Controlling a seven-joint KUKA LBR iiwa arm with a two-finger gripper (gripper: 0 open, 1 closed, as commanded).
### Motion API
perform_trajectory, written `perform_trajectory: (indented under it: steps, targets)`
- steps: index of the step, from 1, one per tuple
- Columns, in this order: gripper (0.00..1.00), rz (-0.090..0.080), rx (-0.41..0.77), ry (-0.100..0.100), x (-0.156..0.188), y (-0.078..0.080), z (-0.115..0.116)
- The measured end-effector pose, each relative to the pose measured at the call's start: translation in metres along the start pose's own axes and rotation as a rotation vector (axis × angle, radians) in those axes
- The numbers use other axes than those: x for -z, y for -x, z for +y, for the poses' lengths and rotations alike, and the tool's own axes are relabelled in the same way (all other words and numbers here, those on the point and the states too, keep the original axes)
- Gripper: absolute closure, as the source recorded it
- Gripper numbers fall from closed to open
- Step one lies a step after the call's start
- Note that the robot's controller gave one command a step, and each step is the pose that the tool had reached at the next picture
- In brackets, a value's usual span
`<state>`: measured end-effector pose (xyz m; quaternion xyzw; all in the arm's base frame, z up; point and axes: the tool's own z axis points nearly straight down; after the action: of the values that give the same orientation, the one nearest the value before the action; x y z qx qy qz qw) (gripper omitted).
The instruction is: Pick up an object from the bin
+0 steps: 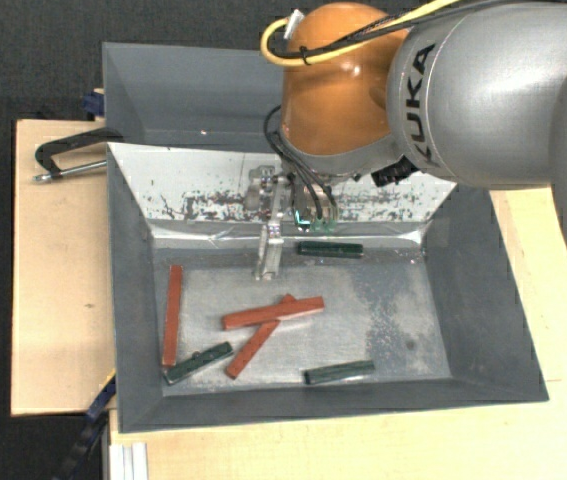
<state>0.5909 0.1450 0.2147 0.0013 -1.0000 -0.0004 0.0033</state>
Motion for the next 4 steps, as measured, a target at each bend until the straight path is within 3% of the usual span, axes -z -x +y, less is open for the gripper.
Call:
perform_trajectory:
  steps: [1,2,3,4]
  targets:
    - [0.0,-0.009,-0.002,0.001,0.005,0.002,-0.001]
    - [0.0,-0.014,0.034,0.002,-0.048,0.001,-0.015]
    - [0.0,-0.011,0.144,0.0,-0.111,-0.023,-0.019]
    - [0.0,-0.009,0.172,0.0,-0.124,-0.028,-0.019]
